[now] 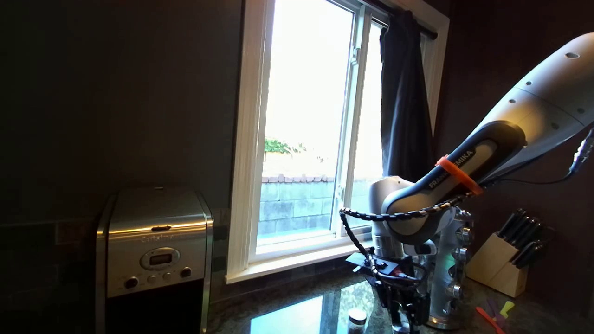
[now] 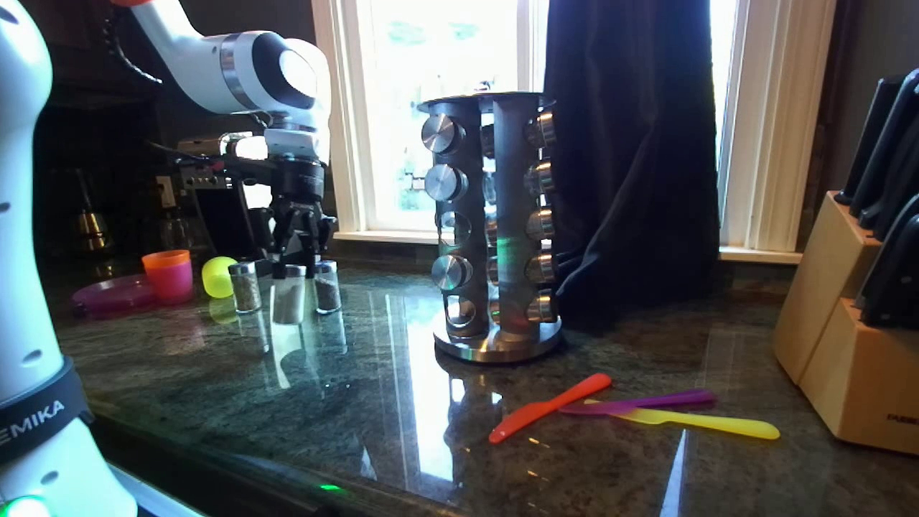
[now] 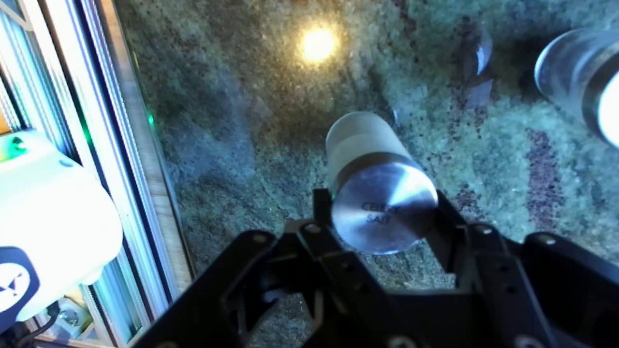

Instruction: Use the salt container to push the black pepper containers closer to the window and put the salt container in the seasoning rack

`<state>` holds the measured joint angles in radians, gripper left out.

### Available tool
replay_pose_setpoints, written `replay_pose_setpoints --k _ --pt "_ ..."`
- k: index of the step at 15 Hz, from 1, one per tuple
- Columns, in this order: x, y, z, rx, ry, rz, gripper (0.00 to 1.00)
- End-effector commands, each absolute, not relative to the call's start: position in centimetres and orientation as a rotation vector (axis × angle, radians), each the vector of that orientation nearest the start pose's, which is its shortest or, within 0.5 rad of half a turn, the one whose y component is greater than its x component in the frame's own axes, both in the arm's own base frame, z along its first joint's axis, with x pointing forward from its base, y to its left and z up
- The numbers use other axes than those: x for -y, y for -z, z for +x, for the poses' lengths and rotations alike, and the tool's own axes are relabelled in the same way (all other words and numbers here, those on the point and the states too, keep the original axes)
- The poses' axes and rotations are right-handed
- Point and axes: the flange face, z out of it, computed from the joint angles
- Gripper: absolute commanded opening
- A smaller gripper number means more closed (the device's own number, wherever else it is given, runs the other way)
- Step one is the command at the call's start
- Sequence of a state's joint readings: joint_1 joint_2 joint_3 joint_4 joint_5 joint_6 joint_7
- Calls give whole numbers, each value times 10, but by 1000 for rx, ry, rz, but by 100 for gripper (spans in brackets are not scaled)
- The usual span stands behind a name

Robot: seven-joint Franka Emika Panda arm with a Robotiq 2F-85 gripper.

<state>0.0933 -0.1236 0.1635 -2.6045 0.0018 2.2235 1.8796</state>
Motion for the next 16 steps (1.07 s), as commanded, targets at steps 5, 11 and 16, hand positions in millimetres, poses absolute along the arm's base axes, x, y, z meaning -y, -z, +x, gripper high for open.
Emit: replay_pose_setpoints --k 5,11,16 --pt "-102 -264 398 -2648 -112 -1981 25" --pt "-102 -261 402 -2768 -32 -1743 25" --pt "-107 -263 411 -2810 47 -1604 25"
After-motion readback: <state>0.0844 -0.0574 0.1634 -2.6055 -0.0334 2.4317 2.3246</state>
